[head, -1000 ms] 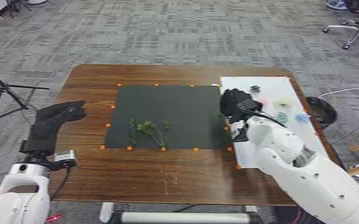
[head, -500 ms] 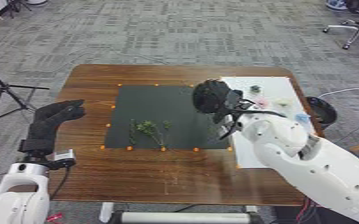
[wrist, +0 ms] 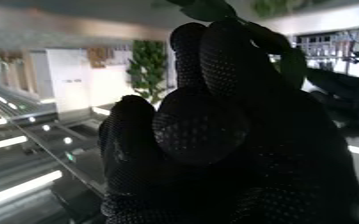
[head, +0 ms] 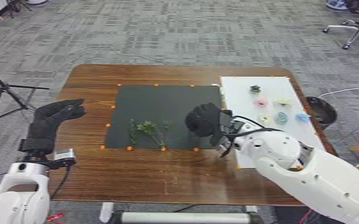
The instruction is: Arrange flowers
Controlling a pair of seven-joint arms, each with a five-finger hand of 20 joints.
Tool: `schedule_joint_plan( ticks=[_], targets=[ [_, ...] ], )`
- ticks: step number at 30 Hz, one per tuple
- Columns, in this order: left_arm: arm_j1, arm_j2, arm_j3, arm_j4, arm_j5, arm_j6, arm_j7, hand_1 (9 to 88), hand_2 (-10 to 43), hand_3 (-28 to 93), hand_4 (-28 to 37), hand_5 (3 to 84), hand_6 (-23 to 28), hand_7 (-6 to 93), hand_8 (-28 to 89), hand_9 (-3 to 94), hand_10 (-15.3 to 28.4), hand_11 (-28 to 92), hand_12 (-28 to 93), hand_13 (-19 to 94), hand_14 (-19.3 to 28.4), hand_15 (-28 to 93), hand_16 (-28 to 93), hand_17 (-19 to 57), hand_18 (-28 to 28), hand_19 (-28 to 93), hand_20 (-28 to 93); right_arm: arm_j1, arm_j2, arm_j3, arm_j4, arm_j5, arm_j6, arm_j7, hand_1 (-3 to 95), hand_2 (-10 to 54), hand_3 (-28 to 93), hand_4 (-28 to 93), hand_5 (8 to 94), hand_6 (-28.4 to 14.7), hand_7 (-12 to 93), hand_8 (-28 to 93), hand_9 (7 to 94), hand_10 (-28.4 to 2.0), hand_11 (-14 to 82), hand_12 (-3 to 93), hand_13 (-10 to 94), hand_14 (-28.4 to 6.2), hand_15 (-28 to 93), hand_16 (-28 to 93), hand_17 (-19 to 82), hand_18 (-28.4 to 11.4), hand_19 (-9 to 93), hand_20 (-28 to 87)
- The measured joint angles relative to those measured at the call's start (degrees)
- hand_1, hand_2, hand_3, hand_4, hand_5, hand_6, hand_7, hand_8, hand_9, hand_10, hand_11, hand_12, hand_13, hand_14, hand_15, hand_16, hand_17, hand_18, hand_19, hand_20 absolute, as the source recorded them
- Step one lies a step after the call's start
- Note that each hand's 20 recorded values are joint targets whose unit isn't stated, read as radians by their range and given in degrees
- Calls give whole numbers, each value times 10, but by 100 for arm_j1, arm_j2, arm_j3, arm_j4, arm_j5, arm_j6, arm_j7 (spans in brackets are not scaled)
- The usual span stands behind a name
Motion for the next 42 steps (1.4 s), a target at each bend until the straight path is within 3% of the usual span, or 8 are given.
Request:
schedule_joint_plan(
  ticks=[17, 25, 31, 42],
  targets=[
    [-14, -2, 23, 7, 3, -29, -20, 320, -8, 656, -220, 540, 22, 160, -69, 527, 147, 261, 154, 432, 192, 338, 6, 96, 143, 178, 229, -57, -196, 57, 324, -53, -186, 37, 650, -95, 568, -106, 700, -16, 309, 149, 821, -90, 96, 453, 876, -17, 581, 378, 623, -96, 929, 512],
    [-22, -2, 24, 9, 3, -43, -23, 321, -7, 654, -220, 539, 22, 160, -69, 527, 146, 261, 154, 431, 192, 338, 6, 95, 143, 178, 229, -81, -192, 202, 23, 46, -1009, 199, 620, -95, 565, -104, 669, -15, 284, 158, 783, -89, 83, 441, 861, -23, 588, 372, 608, -103, 926, 514],
    [-25, -2, 20, 9, 3, -43, -22, 321, -9, 656, -218, 539, 21, 160, -69, 527, 146, 261, 155, 431, 192, 339, 6, 94, 144, 178, 229, -80, -180, 209, -63, 88, -1060, 262, 583, -95, 562, -95, 635, -14, 249, 155, 749, -96, 78, 427, 850, -25, 599, 363, 594, -112, 930, 518],
    [-24, -7, 19, 7, 5, -41, -17, 320, -10, 656, -219, 540, 22, 159, -69, 526, 146, 260, 154, 431, 192, 339, 6, 93, 144, 178, 228, -146, -180, 566, -287, 37, -1513, 275, 464, -95, 670, -132, 600, -4, 231, 29, 664, -119, 193, 269, 827, -31, 609, 354, 567, -123, 930, 511]
  ],
)
